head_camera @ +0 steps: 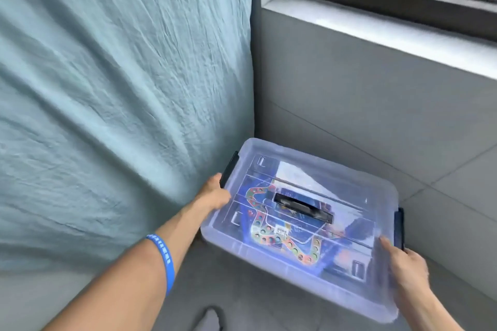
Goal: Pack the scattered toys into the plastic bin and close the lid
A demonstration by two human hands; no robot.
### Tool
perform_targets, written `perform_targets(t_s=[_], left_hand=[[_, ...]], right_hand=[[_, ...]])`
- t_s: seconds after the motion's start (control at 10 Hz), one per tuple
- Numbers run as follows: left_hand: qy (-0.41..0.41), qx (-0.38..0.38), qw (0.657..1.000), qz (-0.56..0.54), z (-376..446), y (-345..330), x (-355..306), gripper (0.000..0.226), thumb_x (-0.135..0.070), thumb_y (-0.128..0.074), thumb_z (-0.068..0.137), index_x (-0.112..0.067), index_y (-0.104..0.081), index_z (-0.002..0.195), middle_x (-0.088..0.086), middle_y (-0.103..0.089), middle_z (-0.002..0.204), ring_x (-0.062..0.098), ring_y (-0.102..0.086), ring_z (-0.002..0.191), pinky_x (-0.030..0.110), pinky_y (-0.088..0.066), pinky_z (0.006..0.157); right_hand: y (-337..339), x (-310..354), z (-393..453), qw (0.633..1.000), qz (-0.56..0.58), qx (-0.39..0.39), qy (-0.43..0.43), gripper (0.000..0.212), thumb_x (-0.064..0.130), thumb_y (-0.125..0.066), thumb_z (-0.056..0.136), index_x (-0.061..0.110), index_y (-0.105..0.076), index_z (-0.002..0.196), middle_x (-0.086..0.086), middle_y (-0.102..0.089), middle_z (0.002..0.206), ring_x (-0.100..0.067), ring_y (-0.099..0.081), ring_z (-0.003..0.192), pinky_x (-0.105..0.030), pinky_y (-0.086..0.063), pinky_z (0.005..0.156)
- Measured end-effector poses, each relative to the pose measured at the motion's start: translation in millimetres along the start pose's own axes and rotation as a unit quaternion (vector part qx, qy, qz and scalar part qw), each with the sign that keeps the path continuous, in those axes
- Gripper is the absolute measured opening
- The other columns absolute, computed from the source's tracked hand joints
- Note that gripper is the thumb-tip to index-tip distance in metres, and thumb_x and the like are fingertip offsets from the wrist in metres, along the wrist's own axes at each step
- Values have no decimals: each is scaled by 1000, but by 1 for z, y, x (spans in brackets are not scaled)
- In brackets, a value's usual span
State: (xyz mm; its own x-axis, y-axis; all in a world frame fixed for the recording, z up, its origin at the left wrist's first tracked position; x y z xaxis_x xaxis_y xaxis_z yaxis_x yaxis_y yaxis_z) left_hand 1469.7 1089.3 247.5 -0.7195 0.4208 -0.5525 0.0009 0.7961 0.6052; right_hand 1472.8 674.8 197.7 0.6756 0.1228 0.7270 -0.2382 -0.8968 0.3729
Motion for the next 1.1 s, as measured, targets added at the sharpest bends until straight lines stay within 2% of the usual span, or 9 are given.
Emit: perform_targets(t_s=[0.1,0.2,0.3,0.4,0.5,0.7,0.9,1.0,1.1], left_hand=[[-43,-9,999,-1,43,-11,0,59,0,-54,80,-16,-49,136,8,-62,125,27,-59,113,36,-50,93],[-83,-15,996,37,92,-31,3,62,-8,-63,79,-18,-45,138,6,-56,132,19,-53,107,27,-44,87],[-100,-19,982,159,106,-43,11,82,-28,-65,82,-13,-23,150,7,-29,155,21,-36,133,30,-33,104],[-230,4,892,389,96,-62,31,91,-58,-50,86,-22,-4,155,5,7,163,25,4,149,41,-6,120],[-281,95,838,457,80,-69,49,108,-72,-59,72,-39,6,152,-2,19,160,23,14,147,44,-5,120],[-294,67,789,535,100,-51,26,87,-53,-54,90,-36,4,153,3,13,162,32,6,148,46,-12,120],[-217,60,779,585,89,-47,19,80,-41,-52,96,-46,7,150,-4,11,162,32,-3,148,57,-17,114],[-194,35,774,601,71,-45,7,73,-34,-50,97,-40,-3,153,1,-7,163,33,-25,142,54,-26,110],[-232,47,817,526,49,-35,-6,62,-43,-52,92,-32,-27,148,-1,-33,154,24,-40,134,43,-36,107]], right_hand=[[-33,-12,32,997,73,2,-30,50,30,-77,80,-9,-62,110,-23,-65,99,-35,-64,82,-46,-52,74],[-75,-39,67,987,146,8,-69,61,27,-76,84,-12,-53,125,-26,-62,118,-37,-64,95,-41,-50,75],[-91,-51,73,988,141,-22,-66,63,32,-77,83,-11,-54,122,-26,-61,120,-41,-64,101,-41,-51,75],[-103,-52,76,985,154,-37,-67,61,33,-75,85,-9,-51,122,-25,-60,119,-42,-63,103,-49,-54,83],[-120,-31,77,986,157,-31,-54,45,30,-71,89,-1,-48,112,-18,-57,106,-34,-60,89,-46,-52,83],[-146,-18,76,986,155,-57,-35,38,33,-68,90,4,-47,103,-12,-53,100,-30,-53,86,-37,-42,77],[-141,-12,73,997,81,-3,-3,42,36,-61,94,-1,-52,110,-17,-59,106,-33,-57,88,-38,-45,77],[-136,-12,71,995,70,63,-14,47,39,-61,94,-4,-54,114,-19,-63,111,-34,-62,87,-42,-49,82],[-120,-11,62,993,71,97,-14,58,48,-60,93,-1,-54,125,-18,-64,119,-34,-65,93,-45,-51,86]])
Point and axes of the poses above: each hand's wrist, its own z-axis towards the middle knuckle, its own y-axis out of the back of the hand, x = y × z, the point moved 3 cm from there along z, towards the middle knuckle
